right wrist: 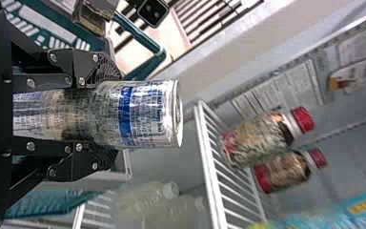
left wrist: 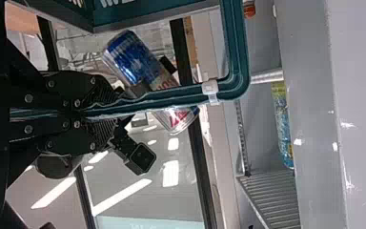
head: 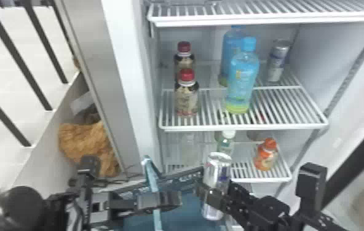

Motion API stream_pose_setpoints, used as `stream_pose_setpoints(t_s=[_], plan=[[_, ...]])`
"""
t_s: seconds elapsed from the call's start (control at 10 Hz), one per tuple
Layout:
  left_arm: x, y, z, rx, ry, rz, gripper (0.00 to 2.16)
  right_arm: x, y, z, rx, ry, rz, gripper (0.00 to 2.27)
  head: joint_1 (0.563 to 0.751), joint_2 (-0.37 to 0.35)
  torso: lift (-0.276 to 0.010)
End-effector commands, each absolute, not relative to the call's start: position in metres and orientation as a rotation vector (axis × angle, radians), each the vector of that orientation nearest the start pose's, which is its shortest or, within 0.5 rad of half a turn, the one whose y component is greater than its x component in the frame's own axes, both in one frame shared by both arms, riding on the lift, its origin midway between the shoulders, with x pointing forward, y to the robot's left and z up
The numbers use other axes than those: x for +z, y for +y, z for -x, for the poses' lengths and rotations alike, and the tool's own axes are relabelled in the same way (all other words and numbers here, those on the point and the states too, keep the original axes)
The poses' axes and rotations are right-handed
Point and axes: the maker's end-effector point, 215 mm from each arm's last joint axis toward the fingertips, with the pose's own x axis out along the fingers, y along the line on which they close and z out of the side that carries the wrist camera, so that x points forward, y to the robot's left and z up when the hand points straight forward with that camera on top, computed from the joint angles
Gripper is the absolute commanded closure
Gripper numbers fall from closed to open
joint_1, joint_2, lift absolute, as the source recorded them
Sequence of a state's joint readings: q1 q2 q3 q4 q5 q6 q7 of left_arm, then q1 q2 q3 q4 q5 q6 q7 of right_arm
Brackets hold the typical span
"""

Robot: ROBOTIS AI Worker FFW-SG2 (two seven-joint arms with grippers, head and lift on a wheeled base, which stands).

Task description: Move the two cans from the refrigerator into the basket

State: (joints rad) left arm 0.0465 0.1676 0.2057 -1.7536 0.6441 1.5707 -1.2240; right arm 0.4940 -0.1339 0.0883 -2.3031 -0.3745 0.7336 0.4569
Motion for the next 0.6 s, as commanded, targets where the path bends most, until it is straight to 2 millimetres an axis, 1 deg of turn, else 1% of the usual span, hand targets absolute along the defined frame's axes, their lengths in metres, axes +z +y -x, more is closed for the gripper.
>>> stream_pose_setpoints(t_s=[0.0, 0.1, 0.2, 0.3, 0.4, 0.5], plan=[[-0.346, 0.089, -0.329, -1.243, 0.912, 1.222, 1.19, -0.375, -0.031, -0.358, 0.770, 0.490, -0.357, 1.28, 0.695, 0.064, -0.025], [-0.346, 0.088, -0.329, -1.245, 0.913, 1.222, 1.19, -0.381, -0.027, -0.357, 0.785, 0.501, -0.358, 1.16, 0.695, 0.085, -0.025], [-0.346, 0.088, -0.329, -1.244, 0.914, 1.221, 1.19, -0.389, -0.024, -0.357, 0.804, 0.517, -0.371, 0.80, 0.695, 0.098, -0.025], [-0.346, 0.088, -0.329, -1.244, 0.914, 1.221, 1.19, -0.390, -0.023, -0.357, 0.810, 0.520, -0.371, 0.51, 0.695, 0.107, -0.025], [-0.346, 0.088, -0.329, -1.244, 0.914, 1.221, 1.19, -0.387, -0.023, -0.358, 0.811, 0.510, -0.379, 0.33, 0.695, 0.110, -0.025], [-0.346, 0.088, -0.329, -1.246, 0.915, 1.217, 1.19, -0.383, -0.021, -0.360, 0.815, 0.491, -0.402, 0.22, 0.695, 0.112, -0.025]])
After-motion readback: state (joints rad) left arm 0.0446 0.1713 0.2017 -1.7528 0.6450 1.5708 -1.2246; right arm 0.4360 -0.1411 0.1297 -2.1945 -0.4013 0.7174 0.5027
